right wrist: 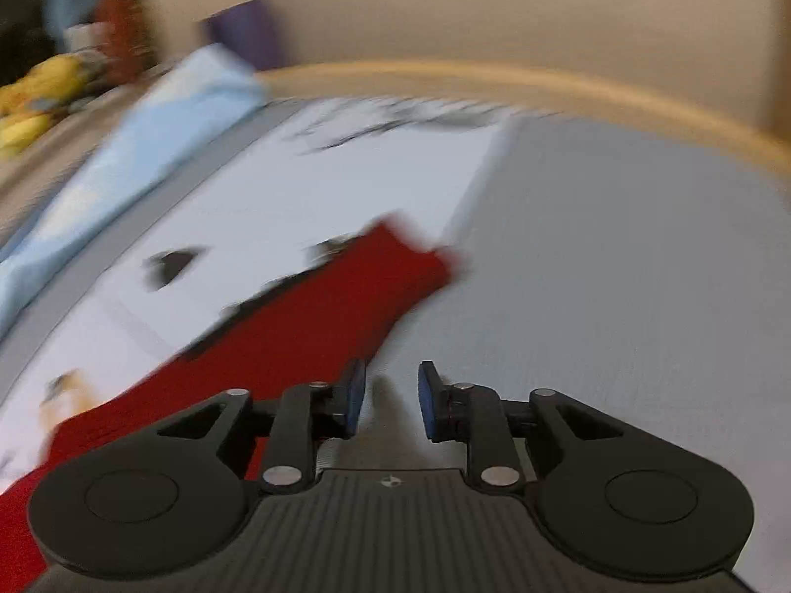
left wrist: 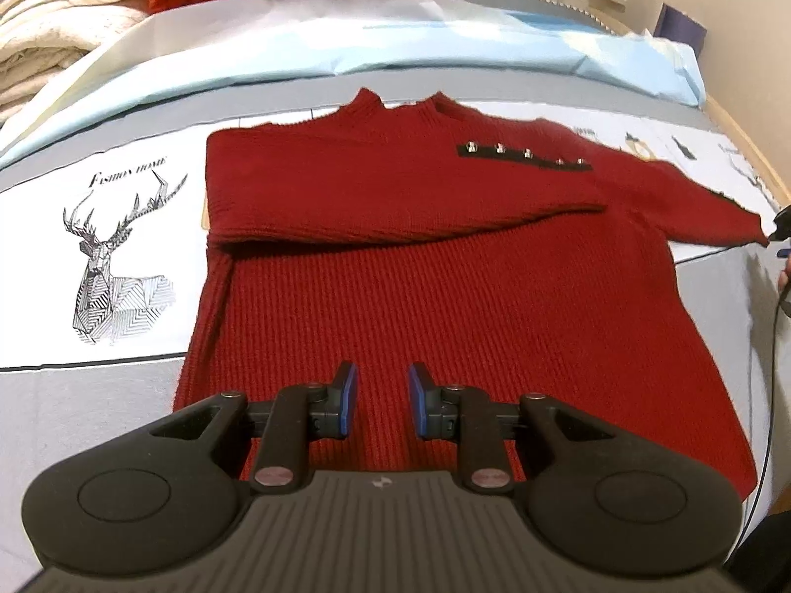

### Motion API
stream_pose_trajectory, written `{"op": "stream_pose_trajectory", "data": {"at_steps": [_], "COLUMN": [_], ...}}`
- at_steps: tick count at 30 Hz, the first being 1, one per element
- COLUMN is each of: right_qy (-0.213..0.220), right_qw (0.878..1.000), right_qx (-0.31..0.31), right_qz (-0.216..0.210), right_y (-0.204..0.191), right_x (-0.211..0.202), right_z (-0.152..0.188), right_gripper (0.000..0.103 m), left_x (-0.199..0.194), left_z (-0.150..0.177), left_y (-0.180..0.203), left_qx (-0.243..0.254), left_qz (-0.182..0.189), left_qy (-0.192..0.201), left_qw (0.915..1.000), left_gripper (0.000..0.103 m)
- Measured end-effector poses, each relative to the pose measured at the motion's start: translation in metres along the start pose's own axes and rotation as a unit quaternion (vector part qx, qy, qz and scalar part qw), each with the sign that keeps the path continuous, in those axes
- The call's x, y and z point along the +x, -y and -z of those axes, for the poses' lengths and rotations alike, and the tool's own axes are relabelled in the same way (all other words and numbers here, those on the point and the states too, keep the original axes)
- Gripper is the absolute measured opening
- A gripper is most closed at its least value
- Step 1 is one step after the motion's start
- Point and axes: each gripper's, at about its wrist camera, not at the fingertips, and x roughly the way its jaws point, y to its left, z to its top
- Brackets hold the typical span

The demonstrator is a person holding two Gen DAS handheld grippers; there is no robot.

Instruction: Fold small clothes

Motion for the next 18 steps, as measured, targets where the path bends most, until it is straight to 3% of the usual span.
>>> {"op": "stream_pose_trajectory", "data": {"at_steps": [3, 6, 9, 11, 13, 15, 17, 18], "right_qy": [0.003, -0.015, -0.049, -0.071, -0.087, -0.109, -0.164, -0.169], "right_qw": [0.996, 0.976, 0.940, 0.911, 0.880, 0.861, 0.872, 0.884], "right_qx": [-0.005, -0.041, -0.090, -0.125, -0.174, -0.226, -0.273, -0.276], "right_qz": [-0.093, -0.213, -0.325, -0.386, -0.433, -0.442, -0.371, -0.338], "right_y": [-0.012, -0.034, -0.055, -0.064, -0.070, -0.074, -0.082, -0.081], "right_x": [-0.049, -0.113, -0.176, -0.206, -0.220, -0.207, -0.176, -0.162], "right_z": [-0.007, -0.005, 0.011, 0.031, 0.065, 0.107, 0.139, 0.149], "right_gripper": [0.027, 0.027, 0.036, 0.049, 0.050, 0.050, 0.048, 0.048], "left_x": [-0.009, -0.019, -0.028, -0.033, -0.035, -0.037, -0.037, -0.036], "left_z": [-0.003, -0.006, -0.008, -0.008, -0.006, -0.003, -0.001, -0.001], "left_y": [-0.004, -0.010, -0.016, -0.019, -0.021, -0.021, -0.020, -0.021], "left_qx": [-0.013, -0.029, -0.049, -0.061, -0.068, -0.068, -0.062, -0.061], "left_qz": [0.007, 0.002, -0.007, -0.010, -0.011, -0.010, -0.014, -0.016], "left_qy": [0.019, 0.044, 0.071, 0.082, 0.083, 0.083, 0.081, 0.081], "left_qw": [0.9997, 0.9986, 0.9963, 0.9948, 0.9942, 0.9942, 0.9947, 0.9948], "left_gripper": [0.025, 0.025, 0.025, 0.025, 0.025, 0.025, 0.025, 0.025]}}
